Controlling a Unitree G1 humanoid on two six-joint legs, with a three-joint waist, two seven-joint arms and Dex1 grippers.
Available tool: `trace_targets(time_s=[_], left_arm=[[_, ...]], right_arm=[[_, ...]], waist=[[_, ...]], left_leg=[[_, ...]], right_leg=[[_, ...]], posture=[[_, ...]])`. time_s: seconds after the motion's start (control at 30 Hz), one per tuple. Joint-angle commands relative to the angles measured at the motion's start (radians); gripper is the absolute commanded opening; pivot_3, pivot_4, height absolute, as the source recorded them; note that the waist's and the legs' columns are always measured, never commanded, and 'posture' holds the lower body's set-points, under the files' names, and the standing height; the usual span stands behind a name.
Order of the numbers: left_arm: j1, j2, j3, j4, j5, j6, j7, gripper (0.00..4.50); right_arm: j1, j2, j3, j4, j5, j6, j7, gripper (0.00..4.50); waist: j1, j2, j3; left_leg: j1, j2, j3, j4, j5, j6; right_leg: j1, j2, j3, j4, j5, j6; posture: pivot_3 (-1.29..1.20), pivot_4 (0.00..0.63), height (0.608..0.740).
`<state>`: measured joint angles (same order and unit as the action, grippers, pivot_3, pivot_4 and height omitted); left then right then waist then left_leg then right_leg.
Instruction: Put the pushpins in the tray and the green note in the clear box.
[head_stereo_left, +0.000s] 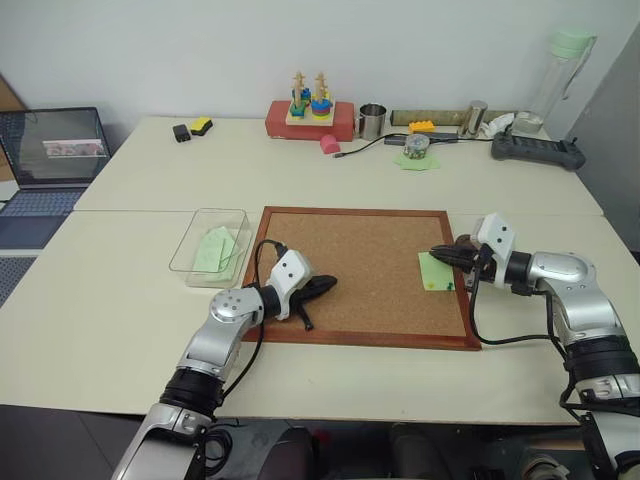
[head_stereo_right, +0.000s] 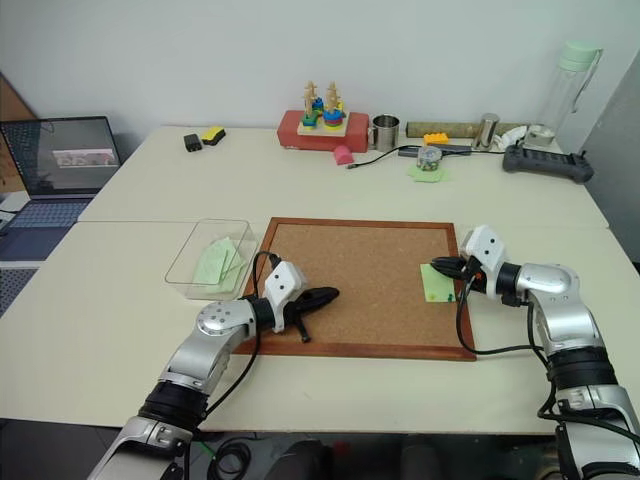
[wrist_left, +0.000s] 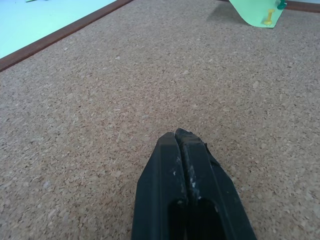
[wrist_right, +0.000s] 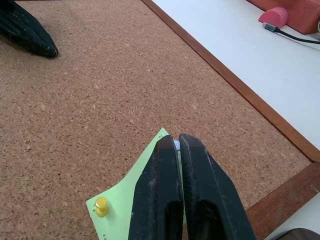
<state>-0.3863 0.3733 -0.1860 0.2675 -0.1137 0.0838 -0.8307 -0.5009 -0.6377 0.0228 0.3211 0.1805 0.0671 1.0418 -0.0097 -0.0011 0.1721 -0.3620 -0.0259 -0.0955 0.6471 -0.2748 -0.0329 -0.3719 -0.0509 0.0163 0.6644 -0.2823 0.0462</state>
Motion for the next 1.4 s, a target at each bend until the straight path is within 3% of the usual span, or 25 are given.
trace_targets(time_s=[0.03,1.03,1.4], left_arm=[[0.038,0.002,-0.033,0.051,0.048,0.061,0.024,0.0],[0.056,0.004,-0.063,0.022,0.047,0.078,-0.004,0.0],[0.058,0.004,-0.064,0.014,0.041,0.068,-0.014,0.0]], right_arm=[[-0.011,0.002,-0.029,-0.049,0.028,-0.004,-0.009,0.03],[-0.008,-0.025,-0.119,-0.082,0.108,0.124,-0.034,0.03],[-0.053,-0.139,-0.122,0.139,-0.005,0.134,-0.124,0.03]], waist=[[0.0,0.0,0.0],[-0.001,0.0,0.0],[0.001,0.0,0.0]], left_leg=[[0.0,0.0,0.0,0.0,0.0,0.0],[-0.001,0.0,0.0,-0.001,0.001,0.0],[-0.001,-0.001,0.0,-0.002,0.001,0.0]], right_leg=[[0.0,0.0,0.0,0.0,0.0,0.0],[0.0,0.0,0.0,-0.001,0.001,0.0],[0.0,-0.001,0.0,-0.002,0.001,0.0]], posture=[[0.0,0.15,0.74],[0.0,0.15,0.74],[0.0,0.15,0.74]])
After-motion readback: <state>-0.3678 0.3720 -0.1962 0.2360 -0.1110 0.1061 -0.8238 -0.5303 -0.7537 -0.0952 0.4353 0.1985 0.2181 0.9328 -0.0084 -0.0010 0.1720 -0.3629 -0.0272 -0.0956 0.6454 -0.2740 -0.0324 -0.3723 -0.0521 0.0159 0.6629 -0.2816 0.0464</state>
